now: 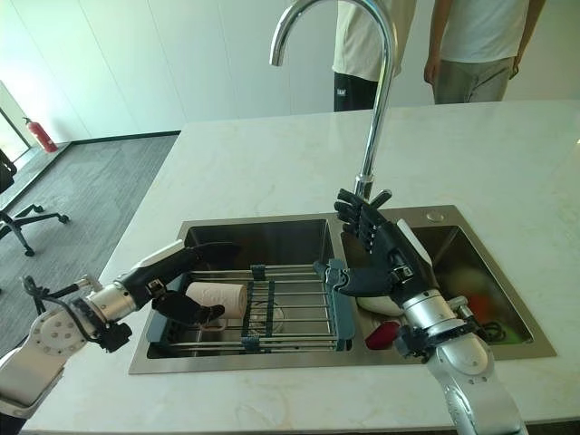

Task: Place the dishes in the dishwasher.

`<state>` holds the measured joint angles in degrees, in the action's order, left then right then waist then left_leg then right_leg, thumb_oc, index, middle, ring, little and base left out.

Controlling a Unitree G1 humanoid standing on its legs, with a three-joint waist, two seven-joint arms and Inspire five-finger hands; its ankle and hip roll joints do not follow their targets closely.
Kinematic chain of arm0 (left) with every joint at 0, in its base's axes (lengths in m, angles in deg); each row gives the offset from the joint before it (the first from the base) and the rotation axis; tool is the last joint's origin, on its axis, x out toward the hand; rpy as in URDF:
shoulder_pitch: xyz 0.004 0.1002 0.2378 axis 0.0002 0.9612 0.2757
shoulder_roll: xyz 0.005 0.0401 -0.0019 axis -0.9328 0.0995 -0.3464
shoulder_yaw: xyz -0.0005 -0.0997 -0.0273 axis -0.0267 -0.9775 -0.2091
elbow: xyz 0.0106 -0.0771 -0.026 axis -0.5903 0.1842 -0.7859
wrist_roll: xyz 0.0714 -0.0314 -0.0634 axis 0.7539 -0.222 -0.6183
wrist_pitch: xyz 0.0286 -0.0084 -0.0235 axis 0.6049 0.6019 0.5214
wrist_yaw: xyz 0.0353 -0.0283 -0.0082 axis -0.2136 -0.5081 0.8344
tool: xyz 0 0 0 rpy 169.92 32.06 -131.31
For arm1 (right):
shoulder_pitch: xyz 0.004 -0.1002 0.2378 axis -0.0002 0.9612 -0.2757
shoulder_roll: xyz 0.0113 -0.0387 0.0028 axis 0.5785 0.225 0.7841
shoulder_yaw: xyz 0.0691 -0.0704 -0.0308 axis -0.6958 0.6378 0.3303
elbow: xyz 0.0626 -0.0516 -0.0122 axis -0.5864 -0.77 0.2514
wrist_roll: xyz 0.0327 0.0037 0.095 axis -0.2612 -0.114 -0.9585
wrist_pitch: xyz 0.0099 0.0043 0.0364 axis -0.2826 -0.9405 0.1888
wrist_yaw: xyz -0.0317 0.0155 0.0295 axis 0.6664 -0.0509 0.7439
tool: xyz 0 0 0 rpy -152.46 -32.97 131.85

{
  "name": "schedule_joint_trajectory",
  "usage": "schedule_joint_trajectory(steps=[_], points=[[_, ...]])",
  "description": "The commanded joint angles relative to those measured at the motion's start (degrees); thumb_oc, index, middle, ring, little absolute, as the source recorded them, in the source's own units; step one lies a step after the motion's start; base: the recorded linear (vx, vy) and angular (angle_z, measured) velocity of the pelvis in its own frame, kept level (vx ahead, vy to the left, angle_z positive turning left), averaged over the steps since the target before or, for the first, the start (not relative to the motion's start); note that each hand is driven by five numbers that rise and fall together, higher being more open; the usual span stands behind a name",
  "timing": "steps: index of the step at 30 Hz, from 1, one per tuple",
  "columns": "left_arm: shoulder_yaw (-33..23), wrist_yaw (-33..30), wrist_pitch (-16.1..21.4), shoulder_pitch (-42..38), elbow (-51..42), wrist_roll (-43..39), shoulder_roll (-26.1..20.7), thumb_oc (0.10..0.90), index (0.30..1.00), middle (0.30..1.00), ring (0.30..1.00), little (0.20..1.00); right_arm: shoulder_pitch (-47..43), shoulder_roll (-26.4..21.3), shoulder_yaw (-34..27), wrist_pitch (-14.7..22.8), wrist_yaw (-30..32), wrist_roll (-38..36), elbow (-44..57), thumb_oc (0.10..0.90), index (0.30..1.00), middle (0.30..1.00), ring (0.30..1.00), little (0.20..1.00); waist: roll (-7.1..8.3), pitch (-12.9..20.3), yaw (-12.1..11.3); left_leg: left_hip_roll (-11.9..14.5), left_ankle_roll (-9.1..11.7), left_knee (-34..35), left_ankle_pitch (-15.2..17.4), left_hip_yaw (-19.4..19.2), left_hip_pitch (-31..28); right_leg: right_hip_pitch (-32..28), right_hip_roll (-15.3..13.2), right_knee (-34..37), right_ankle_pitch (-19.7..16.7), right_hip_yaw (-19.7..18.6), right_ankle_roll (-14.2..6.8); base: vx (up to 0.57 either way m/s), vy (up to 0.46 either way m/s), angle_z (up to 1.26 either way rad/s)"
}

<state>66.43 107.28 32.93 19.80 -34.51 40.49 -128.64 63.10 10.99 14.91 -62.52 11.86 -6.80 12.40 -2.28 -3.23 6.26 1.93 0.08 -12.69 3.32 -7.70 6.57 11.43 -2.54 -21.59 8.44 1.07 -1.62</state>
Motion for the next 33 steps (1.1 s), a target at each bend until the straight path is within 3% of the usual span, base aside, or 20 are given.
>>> schedule_joint_trajectory(steps=[1, 10, 19, 33], points=[[-1.88, -2.16, 2.14, -7.34, -0.16, 1.24, 0.97, 0.8, 0.9, 0.9, 0.9, 0.9, -7.7, -0.72, -2.08, 4.87, -0.48, -0.73, 2.71, 0.8, 0.9, 0.9, 0.9, 0.9, 0.29, 2.65, 0.5, 2.18, 1.5, -4.5, 7.26, 0.35, -0.68, -4.66, -2.06, 4.4, -0.82, 2.79, -4.87, -0.01, -0.007, -0.04], [-0.24, -2.8, 2.31, -6.87, 3.98, 5.92, 1.62, 0.8, 0.9, 0.9, 0.9, 0.9, -7.8, -0.46, -1.5, 5.07, -1.03, -0.29, 1.84, 0.8, 0.9, 0.9, 0.9, 0.9, 0.29, 2.68, 0.92, 2.47, 1.38, -4.5, 7.4, -0.41, -0.96, -4.6, -1.81, 4.4, -0.87, 2.41, -4.76, -0.02, -0.009, -0.05], [0.92, -1.78, -0.22, -6.14, 7.24, 7.96, 2.76, 0.8, 0.9, 0.9, 0.9, 0.9, -7.39, -0.08, -1.65, 5.25, -1.68, 0.13, 1.43, 0.8, 0.9, 0.9, 0.9, 0.9, 0.15, 2.81, 1.46, 2.72, 1.37, -4.5, 7.38, -1.12, -1.16, -4.39, -1.56, 4.4, -1.11, 2.16, -4.73, -0.03, -0.006, -0.01], [4.72, -3.28, 1.06, -8.6, 12.94, 14.44, 4.11, 0.8, 0.9, 0.9, 0.9, 0.9, -7.62, 0.48, -1.76, 4.94, -3.11, 1.04, 0.81, 0.8, 0.9, 0.9, 0.9, 0.9, 0.3, 3.16, 2.97, 3.4, 1.28, -4.5, 7.42, -2.98, -1.52, -4.06, -0.91, 4.4, -1.3, 1.45, -4.7, -0.01, -0.003, -0.03]])
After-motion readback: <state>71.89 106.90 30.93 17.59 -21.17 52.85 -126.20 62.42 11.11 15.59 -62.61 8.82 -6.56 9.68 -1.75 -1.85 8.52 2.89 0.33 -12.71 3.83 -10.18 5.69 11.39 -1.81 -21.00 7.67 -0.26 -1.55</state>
